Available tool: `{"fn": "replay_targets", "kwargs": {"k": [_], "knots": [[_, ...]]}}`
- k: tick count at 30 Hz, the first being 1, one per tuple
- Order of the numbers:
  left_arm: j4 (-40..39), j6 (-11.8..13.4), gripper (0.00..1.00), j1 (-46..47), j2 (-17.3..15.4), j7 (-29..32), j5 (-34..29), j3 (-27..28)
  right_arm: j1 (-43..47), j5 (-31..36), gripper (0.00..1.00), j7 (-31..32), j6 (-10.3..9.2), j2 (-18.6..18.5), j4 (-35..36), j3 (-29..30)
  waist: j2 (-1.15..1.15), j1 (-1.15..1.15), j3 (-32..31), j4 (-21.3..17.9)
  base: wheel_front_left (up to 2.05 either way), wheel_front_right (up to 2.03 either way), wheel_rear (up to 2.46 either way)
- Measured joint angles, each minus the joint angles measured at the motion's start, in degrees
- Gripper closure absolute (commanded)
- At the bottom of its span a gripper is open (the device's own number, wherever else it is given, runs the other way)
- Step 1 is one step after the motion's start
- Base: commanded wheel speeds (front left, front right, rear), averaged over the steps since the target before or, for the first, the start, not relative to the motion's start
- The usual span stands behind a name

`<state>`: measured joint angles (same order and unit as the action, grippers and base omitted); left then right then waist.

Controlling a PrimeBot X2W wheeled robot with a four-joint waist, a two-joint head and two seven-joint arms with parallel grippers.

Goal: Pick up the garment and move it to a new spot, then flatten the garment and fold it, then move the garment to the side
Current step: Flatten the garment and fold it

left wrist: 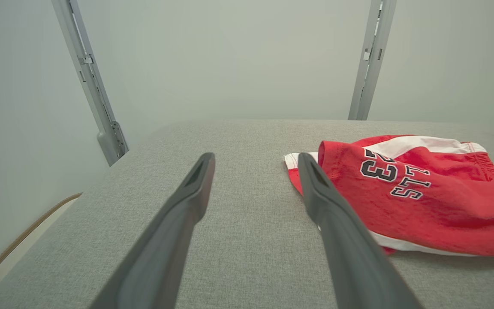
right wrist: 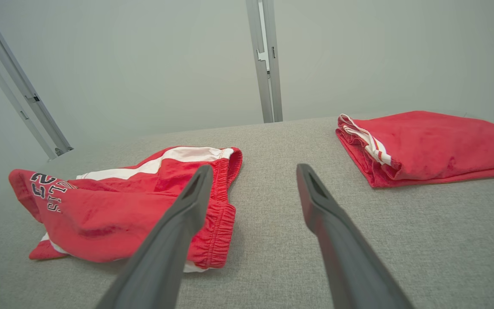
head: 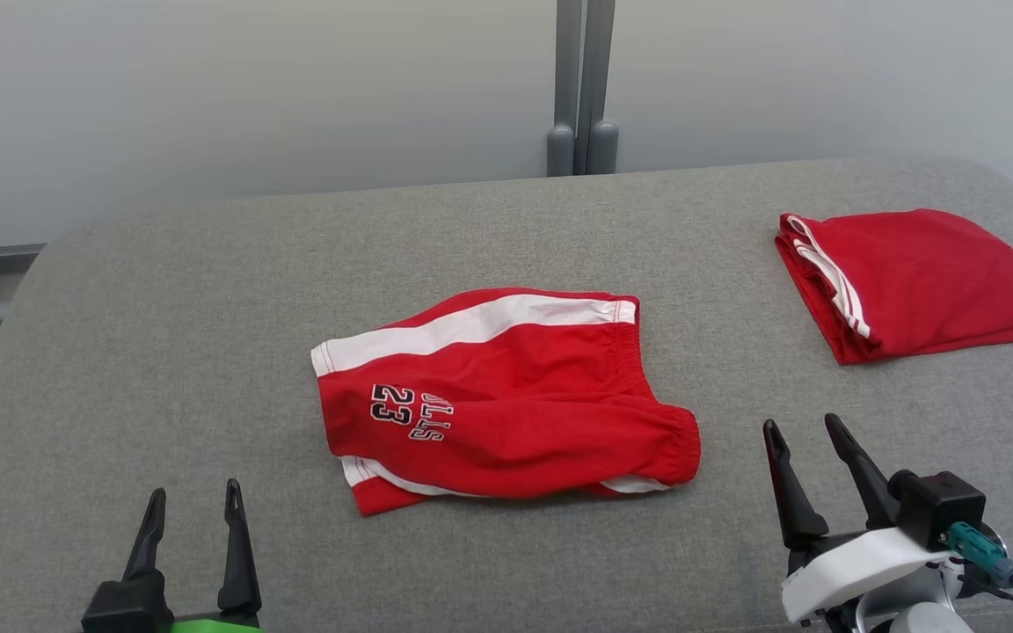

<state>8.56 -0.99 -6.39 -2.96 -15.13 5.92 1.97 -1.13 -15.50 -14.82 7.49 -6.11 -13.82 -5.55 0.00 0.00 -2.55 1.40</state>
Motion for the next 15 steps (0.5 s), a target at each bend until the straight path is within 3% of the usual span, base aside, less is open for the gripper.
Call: {"fn": "replay_targets", "kwargs": {"k": [9, 15], "knots": [[0.2, -0.1, 0.00, 0.0, 0.0, 0.0, 0.0, 0.0, 0.0, -0.3, 0.00, -0.2, 0.01, -0.2, 0.0, -0.4, 0.00, 0.00, 0.2, 0.1, 0.00, 0.00, 0.00], [1.6, -2.1, 0.00, 1.0, 0.0, 0.0, 0.6, -0.7, 0.0, -1.9, 0.00, 1.7, 0.00, -0.8, -1.7, -2.7, 0.00, 0.00, 0.5, 0.1, 0.00, 0.00, 0.00]]}}
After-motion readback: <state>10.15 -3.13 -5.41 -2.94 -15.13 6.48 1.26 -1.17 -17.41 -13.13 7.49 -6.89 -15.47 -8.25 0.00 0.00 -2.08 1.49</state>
